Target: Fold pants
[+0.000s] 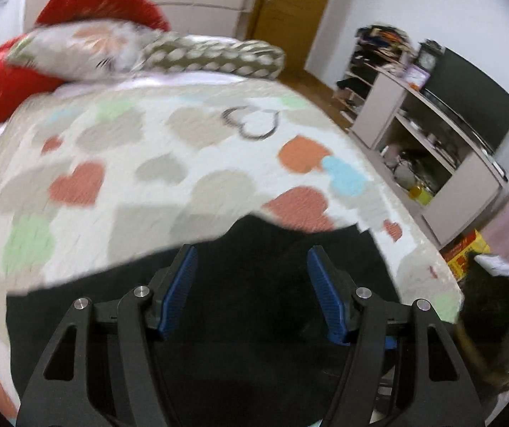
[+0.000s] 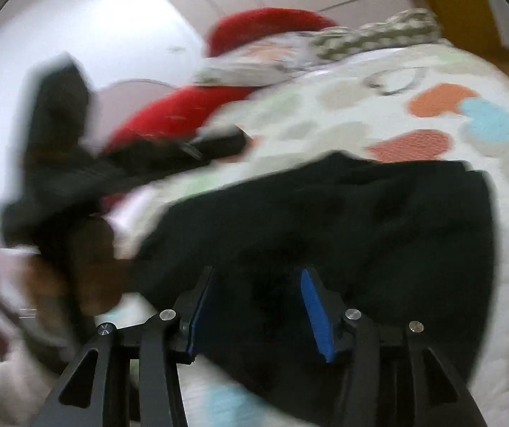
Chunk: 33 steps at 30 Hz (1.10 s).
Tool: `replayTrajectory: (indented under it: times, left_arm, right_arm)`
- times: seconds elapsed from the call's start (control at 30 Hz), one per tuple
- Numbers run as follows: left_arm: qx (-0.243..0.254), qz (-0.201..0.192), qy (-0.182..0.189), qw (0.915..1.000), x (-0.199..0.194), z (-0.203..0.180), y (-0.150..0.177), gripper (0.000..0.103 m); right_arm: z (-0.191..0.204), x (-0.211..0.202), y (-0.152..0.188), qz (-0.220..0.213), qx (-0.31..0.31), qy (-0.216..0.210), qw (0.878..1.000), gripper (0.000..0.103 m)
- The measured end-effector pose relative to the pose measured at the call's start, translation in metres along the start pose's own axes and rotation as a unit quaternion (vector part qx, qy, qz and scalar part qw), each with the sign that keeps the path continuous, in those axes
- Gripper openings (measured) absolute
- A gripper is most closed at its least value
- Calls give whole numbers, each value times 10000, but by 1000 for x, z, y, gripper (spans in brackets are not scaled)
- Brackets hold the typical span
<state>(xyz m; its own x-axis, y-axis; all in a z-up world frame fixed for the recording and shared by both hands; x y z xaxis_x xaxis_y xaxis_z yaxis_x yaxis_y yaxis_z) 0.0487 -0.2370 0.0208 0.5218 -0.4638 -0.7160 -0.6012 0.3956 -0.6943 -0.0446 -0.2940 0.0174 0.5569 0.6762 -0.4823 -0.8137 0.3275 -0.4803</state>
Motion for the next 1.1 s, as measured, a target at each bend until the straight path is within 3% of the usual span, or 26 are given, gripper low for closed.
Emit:
replayTrajectory:
  times: [0.07, 0.13, 0.2, 0.3, 0.43, 0.6, 0.67, 0.73, 0.8, 0.9, 1.1]
  left_arm:
    - [-160, 23, -8, 9999, -4, 8, 12, 64]
    - [-337, 42, 101, 9994, -6, 8, 23, 64]
    - [-399, 54, 245, 9989, -5, -1, 27, 64]
    - [-292, 183, 299, 9990, 6, -21, 34, 65]
    - [74, 397, -65, 9992, 21, -33, 42, 65]
    - [-37, 457, -110, 9989, 30, -20, 47, 65]
    - [-105, 615, -196, 9979, 37, -14, 54, 65]
    - [-56, 660, -267, 9974, 39, -12, 60, 65]
    - [-26, 629, -241, 9977, 36, -13, 64, 65]
    - [-44, 610, -192, 9979, 32, -12, 67, 65]
    - [-324, 453, -159, 9983, 16, -2, 64, 65]
  right_arm:
    - [8, -25, -6, -314, -191, -44, 9993, 51]
    - [-1, -52, -18, -744, -359, 357, 9959, 61]
    - [-22, -61, -24, -910, -396, 898, 9910, 61]
    - [-54, -54, -26, -780, -75, 1229, 9893, 61]
    - [-60, -40, -24, -674, -317, 1536, 9853, 61]
    - [-31, -31, 7, -337, -1016, 1317, 9855, 61]
    - [-31, -20, 16, -197, -1205, 1409, 9825, 58]
    - [-40, -7, 26, -32, -1392, 1649, 9764, 33]
    - [-56, -3, 25, -18, -1278, 1828, 9748, 19]
    - [-57, -13, 13, -113, -678, 1298, 9892, 13]
    - [-25, -21, -9, -309, -691, 844, 9936, 11]
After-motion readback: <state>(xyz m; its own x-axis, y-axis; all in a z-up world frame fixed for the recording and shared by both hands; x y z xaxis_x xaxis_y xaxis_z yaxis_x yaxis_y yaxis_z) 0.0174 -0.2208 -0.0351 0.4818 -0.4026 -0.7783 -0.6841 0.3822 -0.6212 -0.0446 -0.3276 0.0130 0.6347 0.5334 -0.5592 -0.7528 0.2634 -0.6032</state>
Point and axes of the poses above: each gripper's, at about its wrist camera, not at the fingertips, and x roughly the way its jaws point, z to its left, y to its underside, the point moved 10 cm from there along x, roughly the way its jaws point, and after that the axes turned 15 degrees about x, right-handed, at the moved point
